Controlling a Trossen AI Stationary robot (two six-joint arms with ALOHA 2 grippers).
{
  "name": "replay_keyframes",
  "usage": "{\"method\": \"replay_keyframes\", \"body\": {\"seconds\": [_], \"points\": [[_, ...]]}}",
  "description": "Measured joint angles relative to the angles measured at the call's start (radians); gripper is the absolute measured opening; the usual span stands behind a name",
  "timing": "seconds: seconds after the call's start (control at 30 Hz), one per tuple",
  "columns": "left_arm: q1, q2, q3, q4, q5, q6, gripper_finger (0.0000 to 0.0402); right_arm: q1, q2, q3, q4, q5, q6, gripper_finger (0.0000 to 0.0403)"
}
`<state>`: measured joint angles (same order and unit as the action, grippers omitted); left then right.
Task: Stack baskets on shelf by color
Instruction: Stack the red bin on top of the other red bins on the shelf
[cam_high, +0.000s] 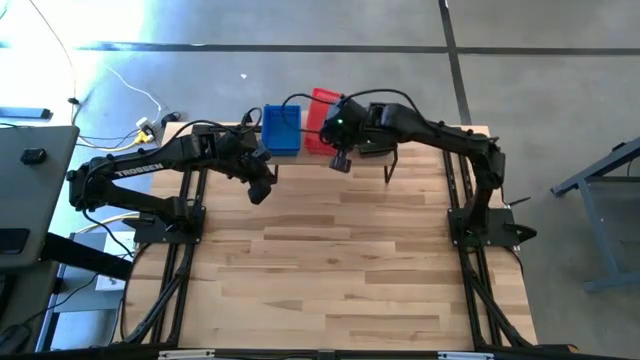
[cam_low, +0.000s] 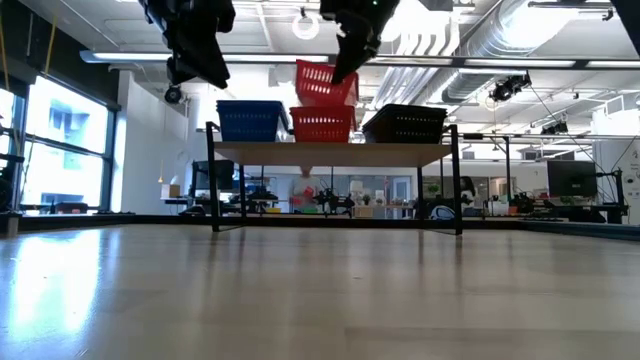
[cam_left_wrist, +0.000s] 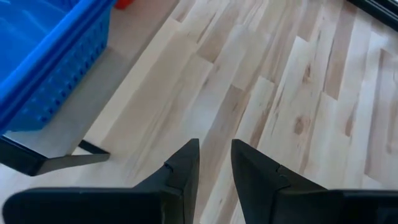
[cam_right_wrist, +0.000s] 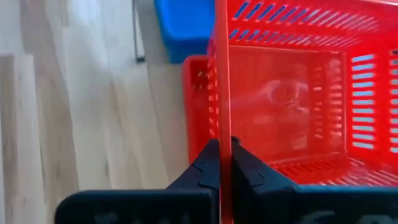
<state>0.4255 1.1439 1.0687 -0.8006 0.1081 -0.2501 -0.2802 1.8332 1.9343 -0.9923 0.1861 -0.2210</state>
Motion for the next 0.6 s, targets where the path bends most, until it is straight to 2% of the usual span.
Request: {"method": "replay_keyframes", "body": {"seconds": [0.23,0.6], "points": [[0.001,0.001,0.000,0.003,-0.013,-0.006,0.0083,-0.004,0.038,-0.002,-0.051,-0.007,-0.051,0.0000],[0.020,0.001,0.000,0.005,-0.027,-0.008,0.0083,-0.008,0.047,-0.002,-0.081,0.066,-0.150,0.0000]]}}
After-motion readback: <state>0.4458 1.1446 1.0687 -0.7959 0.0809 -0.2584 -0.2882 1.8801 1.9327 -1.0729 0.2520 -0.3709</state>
